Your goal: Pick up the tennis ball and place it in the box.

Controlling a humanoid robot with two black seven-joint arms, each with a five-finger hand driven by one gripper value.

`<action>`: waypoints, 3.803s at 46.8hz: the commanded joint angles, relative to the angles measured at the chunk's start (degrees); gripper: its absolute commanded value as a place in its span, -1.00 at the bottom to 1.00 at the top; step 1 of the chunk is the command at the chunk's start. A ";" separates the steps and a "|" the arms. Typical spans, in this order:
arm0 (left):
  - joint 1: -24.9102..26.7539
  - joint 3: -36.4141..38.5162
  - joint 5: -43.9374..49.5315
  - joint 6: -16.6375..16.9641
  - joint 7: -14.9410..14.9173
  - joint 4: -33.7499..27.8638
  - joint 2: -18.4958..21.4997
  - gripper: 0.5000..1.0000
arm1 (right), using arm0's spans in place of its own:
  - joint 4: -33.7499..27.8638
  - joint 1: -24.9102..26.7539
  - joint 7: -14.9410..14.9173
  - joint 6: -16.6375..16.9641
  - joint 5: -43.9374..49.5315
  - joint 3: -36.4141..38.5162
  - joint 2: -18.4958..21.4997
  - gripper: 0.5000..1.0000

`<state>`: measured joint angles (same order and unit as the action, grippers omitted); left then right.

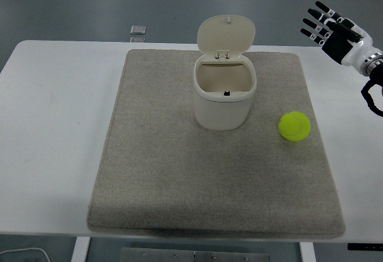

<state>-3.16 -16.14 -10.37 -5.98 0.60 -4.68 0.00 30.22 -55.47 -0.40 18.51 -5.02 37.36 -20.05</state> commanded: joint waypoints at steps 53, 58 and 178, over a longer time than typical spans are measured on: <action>0.00 0.06 0.00 0.00 0.01 0.02 0.00 0.97 | 1.51 -3.94 -0.12 6.88 20.75 -2.55 -13.17 0.65; 0.00 -0.03 0.00 0.00 0.01 0.02 0.00 0.97 | 1.42 -3.94 -0.12 10.32 20.75 -2.55 -13.26 0.65; 0.00 0.06 0.00 0.00 0.01 0.02 0.00 0.97 | 27.96 12.76 -33.79 1.62 78.76 -8.62 -21.52 0.64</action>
<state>-3.16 -16.12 -10.37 -5.98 0.62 -4.66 0.00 58.09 -42.63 -34.10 20.26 72.72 28.74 -41.43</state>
